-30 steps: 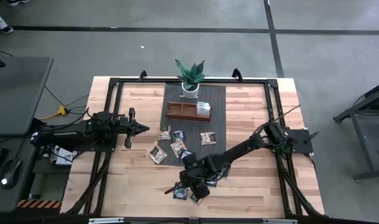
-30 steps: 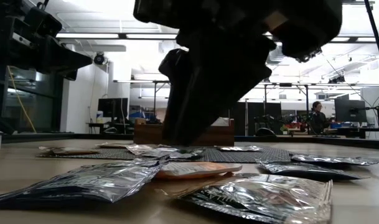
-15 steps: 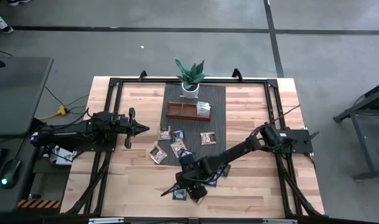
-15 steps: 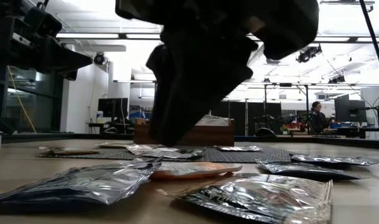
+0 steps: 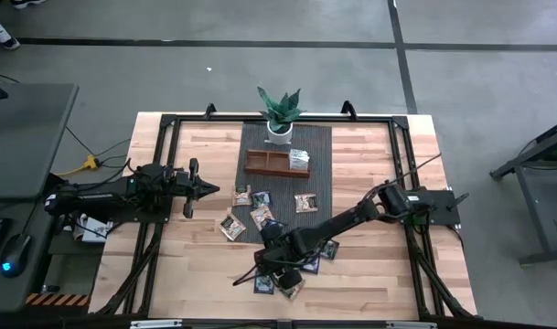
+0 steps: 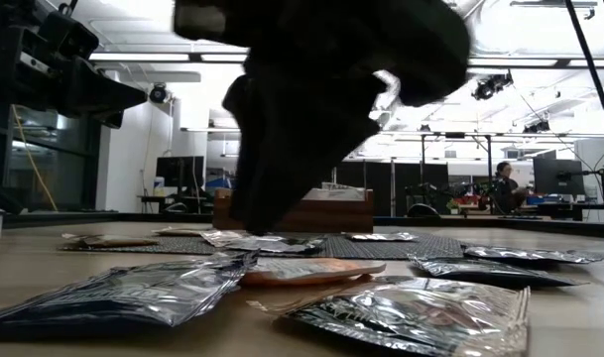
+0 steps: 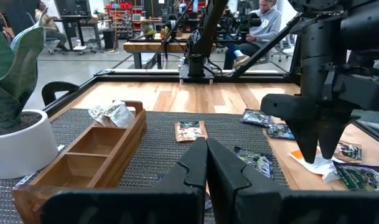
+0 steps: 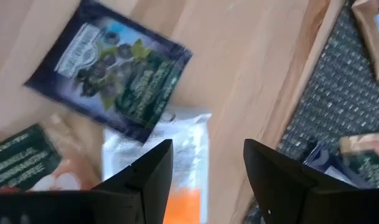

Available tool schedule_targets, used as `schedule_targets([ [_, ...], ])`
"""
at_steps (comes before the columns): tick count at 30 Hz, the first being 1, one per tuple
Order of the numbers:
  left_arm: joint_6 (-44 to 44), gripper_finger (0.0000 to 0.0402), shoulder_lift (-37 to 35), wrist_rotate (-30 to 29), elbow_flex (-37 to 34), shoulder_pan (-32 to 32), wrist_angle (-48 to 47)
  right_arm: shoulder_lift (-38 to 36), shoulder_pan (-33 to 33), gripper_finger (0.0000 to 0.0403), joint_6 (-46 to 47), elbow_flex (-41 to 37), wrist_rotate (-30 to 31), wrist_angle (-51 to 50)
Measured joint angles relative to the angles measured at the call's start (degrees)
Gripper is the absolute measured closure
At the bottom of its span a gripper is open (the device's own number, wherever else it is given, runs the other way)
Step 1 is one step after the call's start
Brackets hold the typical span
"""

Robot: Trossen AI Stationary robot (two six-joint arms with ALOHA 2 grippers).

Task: Pick & Place Tea
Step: Put the orange tea bag into the right section of the wooden organizer

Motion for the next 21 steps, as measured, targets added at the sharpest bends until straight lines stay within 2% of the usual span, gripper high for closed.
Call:
schedule_targets([
  [9,0.0,0.0401,0.0,0.0,0.0,0.0,0.0,5.0,-0.8,0.021,-2.3,10.7,0.2,-9.5],
  [21,0.0,0.0401,0.0,0.0,0.0,0.0,0.0,5.7,-1.3,0.021,-2.1,12.0,-1.6,-9.9],
])
